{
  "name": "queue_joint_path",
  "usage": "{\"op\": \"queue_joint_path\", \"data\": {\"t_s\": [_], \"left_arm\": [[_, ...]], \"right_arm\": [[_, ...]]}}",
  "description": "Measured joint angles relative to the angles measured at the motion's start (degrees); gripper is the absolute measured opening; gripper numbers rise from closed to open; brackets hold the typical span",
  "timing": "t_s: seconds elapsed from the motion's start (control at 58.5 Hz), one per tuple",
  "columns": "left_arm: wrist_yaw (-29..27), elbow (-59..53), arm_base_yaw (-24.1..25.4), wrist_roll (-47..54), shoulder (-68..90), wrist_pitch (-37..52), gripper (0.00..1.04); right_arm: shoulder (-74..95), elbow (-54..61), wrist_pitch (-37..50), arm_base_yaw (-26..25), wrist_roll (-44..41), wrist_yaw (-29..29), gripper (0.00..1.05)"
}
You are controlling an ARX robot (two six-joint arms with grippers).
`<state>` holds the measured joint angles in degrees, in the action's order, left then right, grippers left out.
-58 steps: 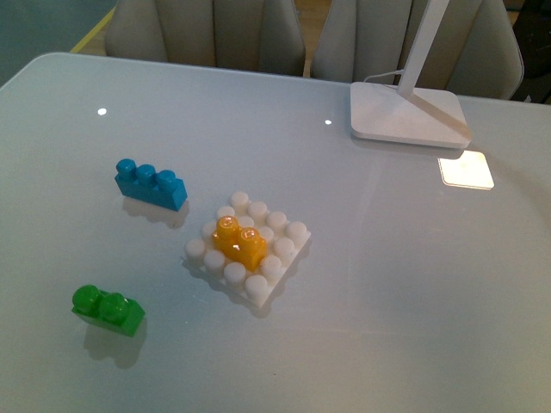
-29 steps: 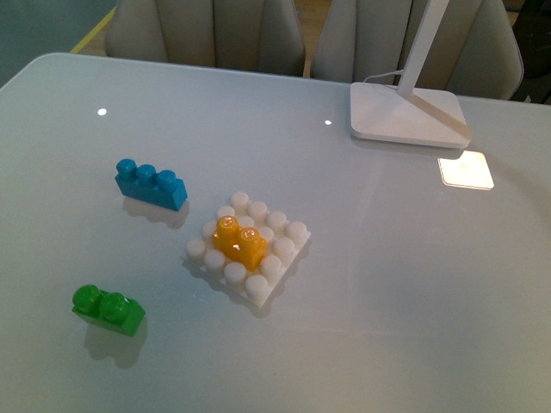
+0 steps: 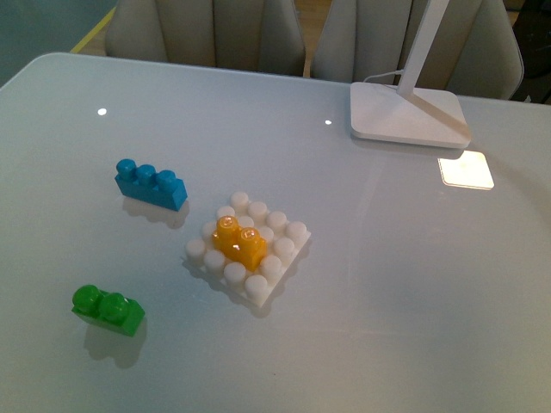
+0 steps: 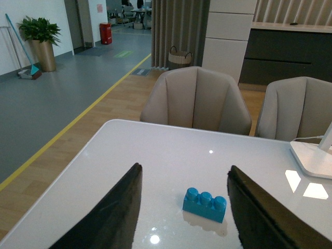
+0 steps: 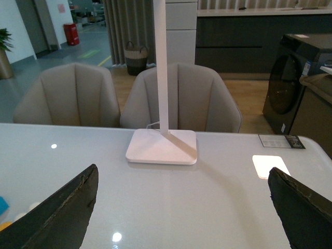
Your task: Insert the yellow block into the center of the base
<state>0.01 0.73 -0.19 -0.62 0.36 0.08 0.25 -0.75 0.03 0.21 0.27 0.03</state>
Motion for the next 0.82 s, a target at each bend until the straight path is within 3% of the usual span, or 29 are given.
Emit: {"op": "queue_joint_path", "data": {"t_s": [0.171, 0.821], "left_arm": [[0.0, 0.0, 0.0, 0.2, 0.0, 0.0, 0.99], [0.0, 0.0, 0.0, 0.2, 0.0, 0.0, 0.97]], "right_arm": [[0.0, 0.0, 0.0, 0.0, 0.0, 0.0, 0.96], [0.0, 0.0, 0.0, 0.0, 0.0, 0.0, 0.96]]}}
